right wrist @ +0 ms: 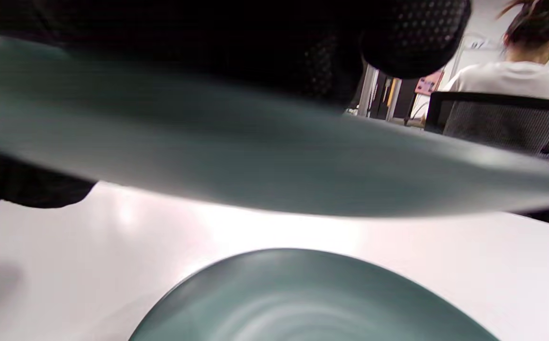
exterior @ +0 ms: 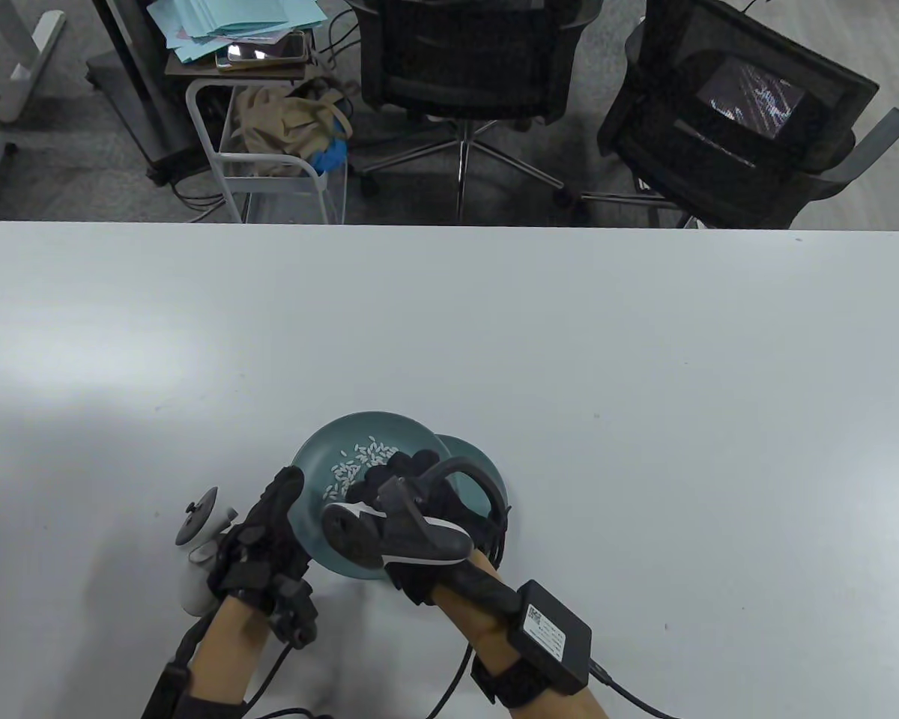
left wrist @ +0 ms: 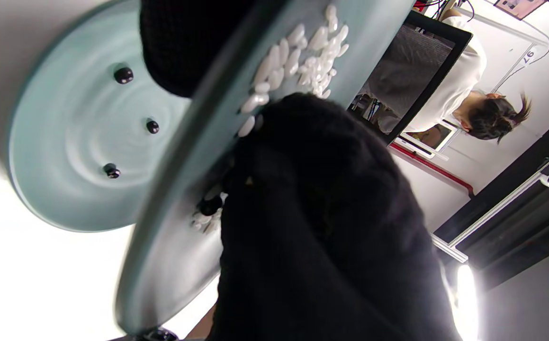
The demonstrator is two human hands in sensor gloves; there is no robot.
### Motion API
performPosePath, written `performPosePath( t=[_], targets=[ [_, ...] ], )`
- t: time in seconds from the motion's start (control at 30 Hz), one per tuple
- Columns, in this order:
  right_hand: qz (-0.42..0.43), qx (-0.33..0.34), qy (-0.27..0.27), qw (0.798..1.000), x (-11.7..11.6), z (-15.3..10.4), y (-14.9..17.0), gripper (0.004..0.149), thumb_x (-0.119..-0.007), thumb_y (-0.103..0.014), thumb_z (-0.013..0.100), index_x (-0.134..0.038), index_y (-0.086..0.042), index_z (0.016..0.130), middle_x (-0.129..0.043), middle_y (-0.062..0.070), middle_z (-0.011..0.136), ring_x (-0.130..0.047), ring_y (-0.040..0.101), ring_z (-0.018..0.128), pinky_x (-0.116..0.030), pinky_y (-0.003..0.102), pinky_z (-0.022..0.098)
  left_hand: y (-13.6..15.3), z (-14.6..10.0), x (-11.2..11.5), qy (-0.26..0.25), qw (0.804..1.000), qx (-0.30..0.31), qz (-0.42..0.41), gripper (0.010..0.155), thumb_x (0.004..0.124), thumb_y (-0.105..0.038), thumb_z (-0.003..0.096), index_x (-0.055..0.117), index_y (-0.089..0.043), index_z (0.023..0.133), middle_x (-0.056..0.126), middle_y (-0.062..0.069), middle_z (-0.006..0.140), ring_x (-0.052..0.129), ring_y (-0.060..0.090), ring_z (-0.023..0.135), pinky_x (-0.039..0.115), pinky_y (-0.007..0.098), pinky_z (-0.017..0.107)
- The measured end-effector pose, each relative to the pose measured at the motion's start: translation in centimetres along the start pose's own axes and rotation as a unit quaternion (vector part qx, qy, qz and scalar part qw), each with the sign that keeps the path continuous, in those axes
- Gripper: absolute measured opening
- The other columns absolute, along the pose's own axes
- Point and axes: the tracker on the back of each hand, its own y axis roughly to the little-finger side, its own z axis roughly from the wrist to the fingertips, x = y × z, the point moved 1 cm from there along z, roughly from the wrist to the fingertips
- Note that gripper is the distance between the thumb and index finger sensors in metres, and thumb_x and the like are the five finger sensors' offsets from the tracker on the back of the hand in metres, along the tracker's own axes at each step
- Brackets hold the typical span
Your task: Pick coffee beans with hand pinch into plate
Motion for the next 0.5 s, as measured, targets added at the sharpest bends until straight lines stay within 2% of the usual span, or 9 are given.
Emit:
performPosePath(
  t=[0.1,0.23,0.5],
  targets=[
    [0.029,-0.002,-0.013,0.999,-0.26,0.04,0.31,0.037,-0.088,-0.034,0.042,-0.084,-0.021,0.076,-0.096,0.012,0.073,-0.093,0.021,0.045,-0.075,0.052,0.046,-0.02,0.00,-0.03,0.000,1.000,0.001,0.001,0.062,0.052,-0.063,0.0463,0.040,-0.037,0.101,0.074,-0.002,0.092,0.093,0.020,0.070,0.086,0.028,0.050],
    [0.036,-0.009,-0.018,0.999,-0.42,0.11,0.39,0.038,-0.089,-0.034,0.041,-0.084,-0.020,0.077,-0.096,0.012,0.072,-0.093,0.020,0.043,-0.076,0.052,0.046,0.02,0.05,-0.09,-0.002,1.000,0.001,0.004,0.062,0.052,-0.063,0.0464,0.040,-0.036,0.101,0.074,-0.002,0.092,0.093,0.020,0.070,0.086,0.028,0.050],
    [0.035,-0.010,0.006,0.999,-0.42,0.00,0.43,0.038,-0.088,-0.034,0.042,-0.083,-0.020,0.077,-0.096,0.011,0.071,-0.092,0.020,0.041,-0.076,0.052,0.045,-0.08,-0.03,-0.12,-0.003,1.000,0.007,0.002,0.062,0.052,-0.063,0.0462,0.040,-0.037,0.101,0.074,-0.003,0.092,0.093,0.019,0.070,0.086,0.028,0.050]
  ],
)
